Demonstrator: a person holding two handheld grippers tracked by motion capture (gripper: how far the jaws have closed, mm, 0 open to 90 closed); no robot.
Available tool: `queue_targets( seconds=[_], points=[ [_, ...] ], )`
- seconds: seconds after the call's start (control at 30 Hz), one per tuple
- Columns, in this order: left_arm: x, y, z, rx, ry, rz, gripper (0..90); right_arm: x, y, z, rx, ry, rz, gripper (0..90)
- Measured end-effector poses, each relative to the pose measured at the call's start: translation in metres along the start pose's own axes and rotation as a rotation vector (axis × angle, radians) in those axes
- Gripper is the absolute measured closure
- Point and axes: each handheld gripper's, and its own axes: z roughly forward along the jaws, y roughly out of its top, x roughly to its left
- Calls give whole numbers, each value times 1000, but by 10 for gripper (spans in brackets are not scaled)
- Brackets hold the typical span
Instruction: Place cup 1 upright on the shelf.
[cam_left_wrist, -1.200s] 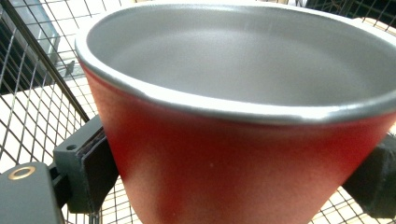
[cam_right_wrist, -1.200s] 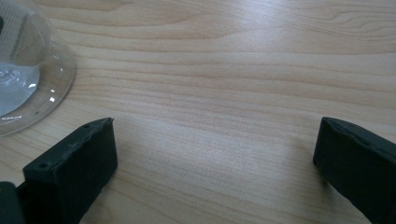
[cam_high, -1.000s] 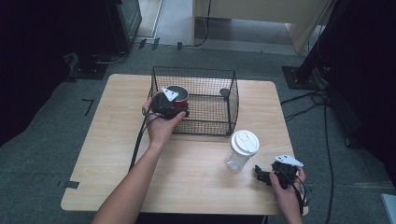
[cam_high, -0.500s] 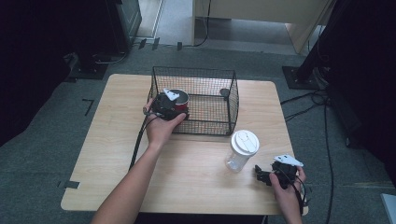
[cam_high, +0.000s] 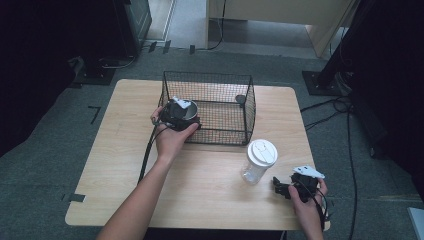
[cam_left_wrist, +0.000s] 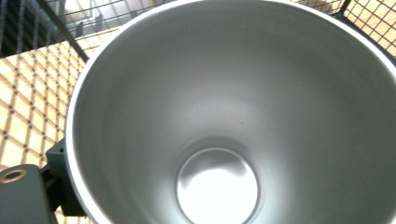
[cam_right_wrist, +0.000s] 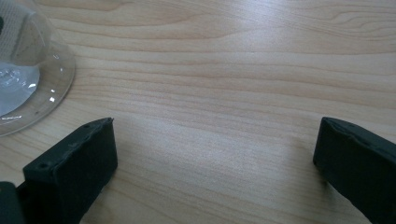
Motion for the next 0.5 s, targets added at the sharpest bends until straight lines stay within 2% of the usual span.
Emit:
queue_targets(
  seconds=[0.2,0.27,0.37,0.5],
  points=[
    [-2,-1,-3,3,5,6,49,0,0,0,0,0,0,0],
    [-4,-1,-4,3,9,15,7,0,0,0,0,0,0,0],
    [-4,0,-8,-5,-11,30,6,0,0,0,0,0,0,0],
    [-1,2,-16,-46,-7,27,0,0,0,0,0,0,0,0]
  ],
)
